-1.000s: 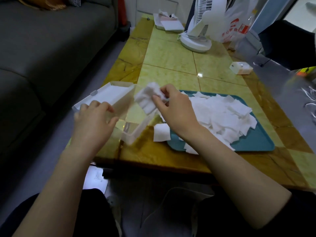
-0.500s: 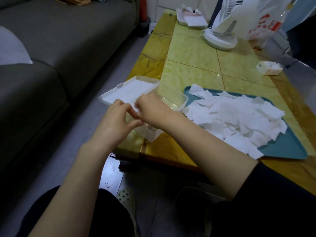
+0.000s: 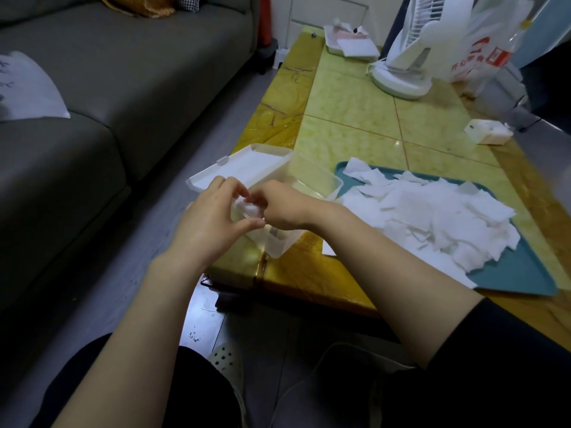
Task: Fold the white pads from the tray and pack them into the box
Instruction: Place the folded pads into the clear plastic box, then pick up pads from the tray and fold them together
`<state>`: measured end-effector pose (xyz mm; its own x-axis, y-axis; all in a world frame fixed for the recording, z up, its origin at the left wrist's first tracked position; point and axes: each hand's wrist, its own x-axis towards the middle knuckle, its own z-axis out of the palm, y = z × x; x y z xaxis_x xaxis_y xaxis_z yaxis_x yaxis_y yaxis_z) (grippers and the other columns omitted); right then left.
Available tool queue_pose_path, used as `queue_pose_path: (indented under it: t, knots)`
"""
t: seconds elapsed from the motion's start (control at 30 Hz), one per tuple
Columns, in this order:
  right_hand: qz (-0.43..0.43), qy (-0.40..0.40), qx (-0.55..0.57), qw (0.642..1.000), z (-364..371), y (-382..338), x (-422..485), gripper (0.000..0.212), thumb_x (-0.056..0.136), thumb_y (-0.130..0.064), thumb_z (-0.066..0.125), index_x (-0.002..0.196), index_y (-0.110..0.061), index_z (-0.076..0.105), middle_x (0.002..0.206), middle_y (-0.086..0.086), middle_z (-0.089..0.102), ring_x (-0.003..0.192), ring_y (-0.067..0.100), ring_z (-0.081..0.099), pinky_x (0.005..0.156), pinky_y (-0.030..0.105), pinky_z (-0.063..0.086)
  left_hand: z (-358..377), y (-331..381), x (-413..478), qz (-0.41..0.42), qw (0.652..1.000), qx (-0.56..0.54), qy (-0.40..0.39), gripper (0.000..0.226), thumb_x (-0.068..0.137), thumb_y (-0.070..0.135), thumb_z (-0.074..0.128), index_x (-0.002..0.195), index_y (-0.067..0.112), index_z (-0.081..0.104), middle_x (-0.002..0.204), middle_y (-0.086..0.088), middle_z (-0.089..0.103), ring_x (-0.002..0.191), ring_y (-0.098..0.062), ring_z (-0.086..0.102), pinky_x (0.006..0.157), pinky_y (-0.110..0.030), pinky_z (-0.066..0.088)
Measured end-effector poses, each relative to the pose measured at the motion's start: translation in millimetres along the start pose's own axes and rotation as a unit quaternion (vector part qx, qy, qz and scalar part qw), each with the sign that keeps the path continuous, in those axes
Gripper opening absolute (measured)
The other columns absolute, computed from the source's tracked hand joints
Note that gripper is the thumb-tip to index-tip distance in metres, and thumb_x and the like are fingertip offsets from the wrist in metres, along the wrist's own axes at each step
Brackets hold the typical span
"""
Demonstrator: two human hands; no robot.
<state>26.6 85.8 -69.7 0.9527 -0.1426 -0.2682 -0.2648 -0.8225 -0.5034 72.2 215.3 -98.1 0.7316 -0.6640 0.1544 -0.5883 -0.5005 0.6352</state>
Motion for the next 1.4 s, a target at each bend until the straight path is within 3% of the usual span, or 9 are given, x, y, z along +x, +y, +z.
queue_pose_path:
  t: [0.13, 0.33, 0.5, 0.63, 0.87, 1.1, 1.23, 1.33, 1.4]
  knots:
    - [0.034, 0.025, 0.103, 0.994, -1.0, 4.7, -12.6, 0.039, 0.093, -0.004, 0.046, 0.131, -0.002, 0.04, 0.122, 0.013, 0.054, 0.108, 0.027, 0.056, 0.084, 0.034, 0.049, -1.2, 2.6, -0.8, -0.004, 0.998, 0.066, -0.013, 0.048, 0.079, 0.046, 0.07, 0.116, 0.02, 0.056, 0.118, 0.003, 0.052, 0.108, -0.02, 0.052, 0.081, -0.037, 0.038]
    - [0.001, 0.197, 0.089, 0.976, -10.3, 20.5, -33.3, 0.028, 0.093, -0.007, 0.046, 0.121, -0.007, 0.05, 0.119, 0.007, 0.057, 0.108, 0.016, 0.053, 0.087, 0.02, 0.038, -5.2, 15.9, -2.0, -0.009, 0.994, 0.109, -0.002, 0.048, 0.084, 0.045, 0.065, 0.124, 0.025, 0.05, 0.124, 0.002, 0.053, 0.12, -0.025, 0.043, 0.091, -0.037, 0.024]
    - [0.031, 0.365, 0.062, 0.928, -13.1, 58.5, -68.7, 0.024, 0.09, -0.002, 0.042, 0.1, -0.019, 0.056, 0.106, -0.004, 0.05, 0.092, 0.005, 0.048, 0.083, 0.021, 0.04, 11.9, 52.4, -1.4, 0.059, 0.994, 0.036, 0.08, 0.027, 0.089, 0.026, 0.062, 0.113, 0.014, 0.059, 0.108, -0.005, 0.058, 0.105, -0.027, 0.051, 0.091, -0.041, 0.036]
    - [0.093, 0.33, -0.036, 0.939, -15.3, 99.8, -97.8, 0.016, 0.088, -0.005, 0.05, 0.099, -0.015, 0.056, 0.106, 0.001, 0.048, 0.105, 0.02, 0.047, 0.089, 0.029, 0.038, 44.7, 83.0, -4.5, 0.1, 0.995, -0.009, 0.007, 0.021, 0.091, 0.021, 0.057, 0.111, 0.014, 0.059, 0.108, -0.005, 0.054, 0.102, -0.026, 0.053, 0.09, -0.041, 0.041]
    - [0.154, 0.159, -0.123, 0.967, -9.7, 126.4, -118.6, 0.053, 0.091, -0.021, 0.055, 0.139, -0.018, 0.034, 0.143, 0.006, 0.036, 0.126, 0.026, 0.034, 0.099, 0.032, 0.03, 96.2, 98.3, -2.4, 0.117, 0.983, 0.068, -0.127, 0.043, 0.089, 0.021, 0.058, 0.129, 0.01, 0.043, 0.131, -0.01, 0.044, 0.12, -0.03, 0.045, 0.095, -0.037, 0.038]
    - [0.201, 0.151, -0.161, 0.954, -11.4, 127.2, -109.8, 0.05, 0.091, -0.032, 0.055, 0.137, -0.023, 0.035, 0.134, 0.009, 0.04, 0.121, 0.029, 0.038, 0.091, 0.04, 0.039, 104.5, 96.5, -1.0, 0.11, 0.967, 0.173, -0.154, 0.033, 0.089, 0.008, 0.048, 0.122, 0.012, 0.042, 0.129, -0.01, 0.049, 0.118, -0.029, 0.048, 0.085, -0.037, 0.039]
    - [0.225, 0.16, -0.148, 0.95, -15.0, 127.3, -102.9, 0.037, 0.093, -0.035, 0.048, 0.127, -0.021, 0.044, 0.126, 0.01, 0.044, 0.113, 0.03, 0.045, 0.084, 0.038, 0.039, 101.5, 93.5, 2.9, 0.072, 0.983, 0.099, -0.136, 0.012, 0.091, 0.008, 0.043, 0.099, 0.009, 0.052, 0.111, -0.012, 0.059, 0.103, -0.031, 0.055, 0.078, -0.038, 0.042]
    - [0.204, 0.226, -0.128, 0.944, -16.7, 129.4, -102.9, 0.018, 0.095, -0.027, 0.043, 0.097, -0.013, 0.055, 0.098, 0.007, 0.054, 0.093, 0.028, 0.053, 0.071, 0.034, 0.04, 100.4, 92.4, 5.9, 0.057, 0.99, 0.048, -0.116, 0.008, 0.092, 0.01, 0.044, 0.087, 0.01, 0.05, 0.101, -0.017, 0.062, 0.096, -0.034, 0.056, 0.071, -0.035, 0.037]
    - [0.191, 0.251, -0.117, 0.942, -18.0, 131.5, -106.3, 0.029, 0.096, -0.022, 0.041, 0.068, -0.013, 0.043, 0.071, 0.001, 0.047, 0.076, 0.025, 0.05, 0.057, 0.03, 0.031, 98.9, 93.0, 6.0, 0.047, 0.994, 0.008, -0.096, 0.01, 0.093, 0.011, 0.044, 0.083, 0.013, 0.045, 0.095, -0.017, 0.062, 0.089, -0.033, 0.055, 0.066, -0.032, 0.033]
